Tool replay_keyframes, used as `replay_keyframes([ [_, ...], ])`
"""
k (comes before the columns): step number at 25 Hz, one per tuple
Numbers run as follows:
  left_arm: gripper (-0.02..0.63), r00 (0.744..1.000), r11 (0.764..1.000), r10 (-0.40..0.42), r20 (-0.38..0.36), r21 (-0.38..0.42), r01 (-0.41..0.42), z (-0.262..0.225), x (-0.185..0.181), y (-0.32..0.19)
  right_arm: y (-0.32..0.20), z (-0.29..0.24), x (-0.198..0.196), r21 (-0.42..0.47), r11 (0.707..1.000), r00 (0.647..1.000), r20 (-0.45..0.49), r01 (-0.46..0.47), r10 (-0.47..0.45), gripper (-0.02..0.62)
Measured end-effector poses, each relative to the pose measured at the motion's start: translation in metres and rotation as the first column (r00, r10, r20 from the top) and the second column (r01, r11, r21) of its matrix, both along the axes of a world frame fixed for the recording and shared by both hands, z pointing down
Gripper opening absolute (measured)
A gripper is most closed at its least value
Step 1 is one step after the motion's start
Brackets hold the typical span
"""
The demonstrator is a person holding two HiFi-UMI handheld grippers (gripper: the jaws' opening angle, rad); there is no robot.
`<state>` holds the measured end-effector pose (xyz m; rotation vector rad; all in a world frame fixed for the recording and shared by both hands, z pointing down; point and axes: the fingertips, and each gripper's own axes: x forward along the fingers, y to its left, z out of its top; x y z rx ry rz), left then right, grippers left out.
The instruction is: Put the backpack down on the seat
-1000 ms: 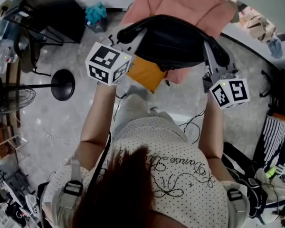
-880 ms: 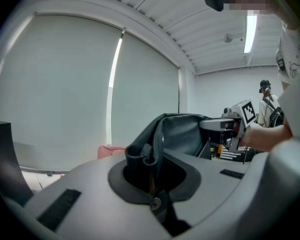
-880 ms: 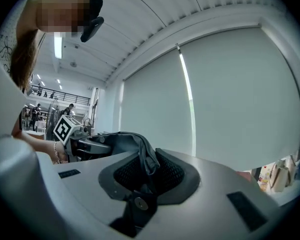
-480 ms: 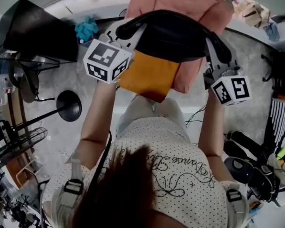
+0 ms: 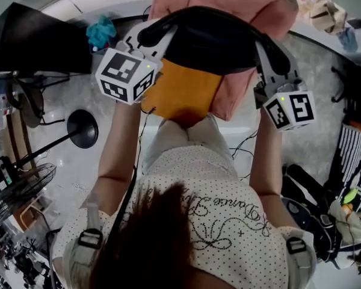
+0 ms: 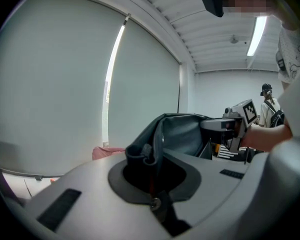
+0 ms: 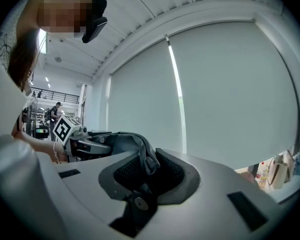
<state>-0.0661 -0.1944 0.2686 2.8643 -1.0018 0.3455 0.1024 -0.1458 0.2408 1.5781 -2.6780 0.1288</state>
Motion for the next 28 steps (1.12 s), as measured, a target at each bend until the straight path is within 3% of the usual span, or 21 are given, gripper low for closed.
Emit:
replay_keyframes([
  [12, 0.014, 0.987, 0.987, -0.157, 0.028, -0.035, 0.158, 0.022, 0.017, -0.059, -0.093, 0.02, 0.023, -0.005, 0.983, 0.983, -0.006, 0.184, -0.185, 0.078],
  [17, 0.014, 0.984, 0.984, -0.175, 0.024, 0.02, 0.175, -0.005, 0.019, -0.082, -0.121, -0.008, 0.025, 0.066, 0.981, 0.983, -0.024, 0.184, -0.183, 0.08],
  [22, 0.014, 0.988, 0.987, -0.152, -0.024, 0.056, 0.153, -0.026, 0.017, -0.101, -0.133, -0.03, 0.022, 0.128, 0.978, 0.987, -0.039, 0.162, -0.158, 0.081],
  [28, 0.015, 0.996, 0.992, -0.089, 0.008, -0.087, 0.089, 0.05, 0.013, -0.115, -0.139, 0.049, 0.02, -0.046, 0.991, 0.992, 0.018, 0.122, -0.122, 0.083],
])
